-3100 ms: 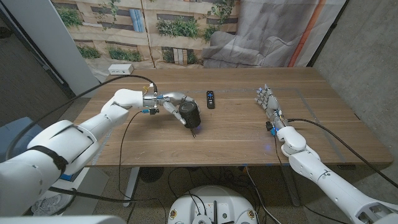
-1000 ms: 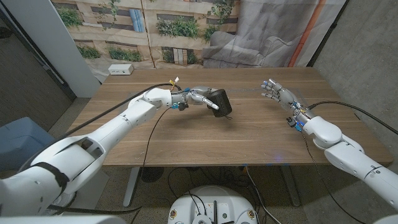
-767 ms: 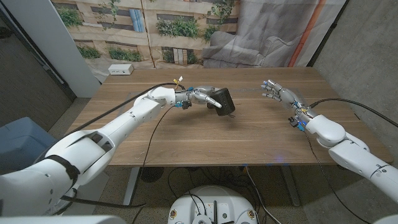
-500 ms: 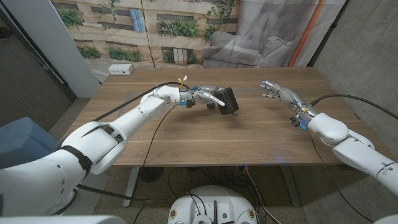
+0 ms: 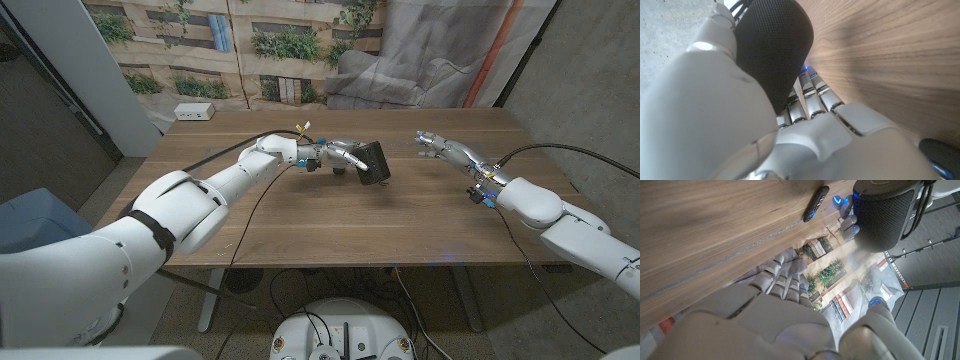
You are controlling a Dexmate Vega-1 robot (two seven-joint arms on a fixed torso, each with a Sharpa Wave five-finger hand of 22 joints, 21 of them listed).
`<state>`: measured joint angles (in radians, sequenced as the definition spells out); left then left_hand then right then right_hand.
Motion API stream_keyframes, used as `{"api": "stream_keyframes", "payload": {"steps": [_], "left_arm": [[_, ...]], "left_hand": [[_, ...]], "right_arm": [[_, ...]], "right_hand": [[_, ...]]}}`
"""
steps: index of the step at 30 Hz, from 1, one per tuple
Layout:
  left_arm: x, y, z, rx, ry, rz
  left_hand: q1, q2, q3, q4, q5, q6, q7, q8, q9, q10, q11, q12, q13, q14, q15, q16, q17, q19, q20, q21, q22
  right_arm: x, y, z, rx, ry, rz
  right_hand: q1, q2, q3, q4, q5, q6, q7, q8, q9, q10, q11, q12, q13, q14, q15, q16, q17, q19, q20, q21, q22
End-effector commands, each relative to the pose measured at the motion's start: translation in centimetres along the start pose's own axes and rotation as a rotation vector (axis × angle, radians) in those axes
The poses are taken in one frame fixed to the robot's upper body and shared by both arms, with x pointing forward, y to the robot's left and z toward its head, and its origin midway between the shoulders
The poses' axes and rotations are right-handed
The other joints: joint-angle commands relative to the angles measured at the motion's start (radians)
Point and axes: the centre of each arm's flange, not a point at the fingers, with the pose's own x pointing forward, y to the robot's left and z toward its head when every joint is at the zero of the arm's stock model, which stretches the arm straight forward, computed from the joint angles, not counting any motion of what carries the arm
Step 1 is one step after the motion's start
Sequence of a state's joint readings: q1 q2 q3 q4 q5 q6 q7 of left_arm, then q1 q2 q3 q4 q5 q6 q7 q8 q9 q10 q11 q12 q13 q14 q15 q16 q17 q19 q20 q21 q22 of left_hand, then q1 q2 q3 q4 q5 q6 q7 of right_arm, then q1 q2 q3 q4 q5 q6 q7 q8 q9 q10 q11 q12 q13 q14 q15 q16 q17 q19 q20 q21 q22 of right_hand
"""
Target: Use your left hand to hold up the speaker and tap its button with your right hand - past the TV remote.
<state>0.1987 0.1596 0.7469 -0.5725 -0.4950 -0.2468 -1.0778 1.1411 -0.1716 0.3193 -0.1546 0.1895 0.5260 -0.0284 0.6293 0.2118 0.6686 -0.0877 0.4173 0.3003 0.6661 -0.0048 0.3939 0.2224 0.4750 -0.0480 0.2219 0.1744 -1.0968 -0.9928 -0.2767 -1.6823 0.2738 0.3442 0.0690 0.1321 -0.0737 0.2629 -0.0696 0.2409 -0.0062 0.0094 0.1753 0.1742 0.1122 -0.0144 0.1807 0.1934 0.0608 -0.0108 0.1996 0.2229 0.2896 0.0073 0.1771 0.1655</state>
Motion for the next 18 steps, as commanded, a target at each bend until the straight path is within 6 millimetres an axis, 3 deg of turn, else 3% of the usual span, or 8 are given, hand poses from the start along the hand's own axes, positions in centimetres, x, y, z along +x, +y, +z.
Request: {"api": "stream_keyframes", "payload": {"steps": [1, 18], "left_arm": [[1.6, -1.3, -0.3, -0.019, -0.012, -0.043], [2.4, -2.9, -1.0, -0.053, -0.005, -0.053]], "left_hand": [[0.036, 0.219, 0.005, 0.005, 0.008, 0.194, -0.049, 0.122, 0.003, 0.141, -0.110, 0.006, 0.090, 0.068, -0.224, -0.002, 0.044, 0.010, -0.103, 0.002, 0.004], [0.025, 0.227, 0.005, 0.005, 0.007, 0.198, -0.045, 0.128, 0.003, 0.152, -0.109, 0.006, 0.093, 0.077, -0.222, -0.006, 0.041, 0.013, -0.103, 0.001, 0.004]], "right_arm": [[-0.5, 0.1, 1.3, -0.065, -0.005, 0.060], [-0.7, 0.9, 2.5, -0.153, -0.010, 0.126]], "right_hand": [[0.013, -0.008, -0.002, -0.007, 0.008, -0.019, 0.001, 0.001, 0.006, -0.013, 0.003, -0.002, 0.002, -0.014, 0.007, -0.003, 0.002, -0.011, 0.001, 0.000, 0.002], [0.022, -0.021, -0.010, -0.021, 0.014, -0.053, 0.000, 0.001, 0.007, -0.044, 0.006, -0.004, 0.003, -0.036, 0.019, -0.005, 0.001, -0.032, 0.004, -0.001, 0.002]]}}
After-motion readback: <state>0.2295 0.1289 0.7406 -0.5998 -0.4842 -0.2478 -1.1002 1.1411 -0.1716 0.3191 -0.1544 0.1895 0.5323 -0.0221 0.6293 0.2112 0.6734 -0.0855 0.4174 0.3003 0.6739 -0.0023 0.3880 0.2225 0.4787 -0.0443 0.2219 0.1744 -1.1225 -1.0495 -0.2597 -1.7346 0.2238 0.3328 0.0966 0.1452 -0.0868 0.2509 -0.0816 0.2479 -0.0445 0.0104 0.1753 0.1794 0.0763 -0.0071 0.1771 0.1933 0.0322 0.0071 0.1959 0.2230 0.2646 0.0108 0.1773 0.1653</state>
